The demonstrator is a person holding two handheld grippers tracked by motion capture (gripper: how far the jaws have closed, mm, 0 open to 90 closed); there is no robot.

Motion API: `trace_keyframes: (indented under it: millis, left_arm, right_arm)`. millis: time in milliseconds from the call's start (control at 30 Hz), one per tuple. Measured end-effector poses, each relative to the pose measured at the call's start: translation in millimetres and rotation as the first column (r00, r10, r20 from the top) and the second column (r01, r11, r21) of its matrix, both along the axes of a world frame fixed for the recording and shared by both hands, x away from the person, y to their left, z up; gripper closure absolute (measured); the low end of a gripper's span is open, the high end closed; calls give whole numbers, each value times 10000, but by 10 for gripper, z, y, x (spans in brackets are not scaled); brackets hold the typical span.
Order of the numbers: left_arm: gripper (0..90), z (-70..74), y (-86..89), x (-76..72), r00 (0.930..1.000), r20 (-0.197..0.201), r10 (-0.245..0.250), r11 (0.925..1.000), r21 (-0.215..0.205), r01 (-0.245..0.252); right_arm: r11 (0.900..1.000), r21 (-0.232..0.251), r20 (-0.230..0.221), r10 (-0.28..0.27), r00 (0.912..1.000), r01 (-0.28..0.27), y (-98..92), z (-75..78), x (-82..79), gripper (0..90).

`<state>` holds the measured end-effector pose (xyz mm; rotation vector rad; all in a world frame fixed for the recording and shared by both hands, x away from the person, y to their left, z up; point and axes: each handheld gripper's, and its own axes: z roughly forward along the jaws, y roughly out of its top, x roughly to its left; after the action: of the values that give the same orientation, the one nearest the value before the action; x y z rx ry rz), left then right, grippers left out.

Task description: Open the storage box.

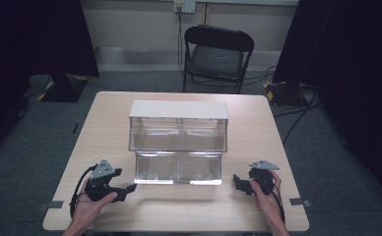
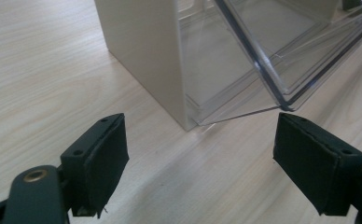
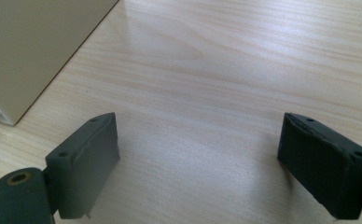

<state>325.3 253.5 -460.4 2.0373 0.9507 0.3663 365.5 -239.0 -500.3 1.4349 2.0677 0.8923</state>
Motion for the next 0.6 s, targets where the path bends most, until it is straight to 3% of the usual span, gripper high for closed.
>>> trace_keyframes:
  millis: [400, 600]
  left_arm:
    - [174, 0, -131, -9, 9994, 206, -271, 9996, -75, 272]
    - [174, -28, -186, 7, 9990, 109, -433, 9991, -23, 433]
  right_arm:
    - [10000, 9, -13, 39, 10000, -39, -1, 0, 2, 112]
    - [10000, 9, -14, 40, 10000, -40, -1, 0, 2, 112]
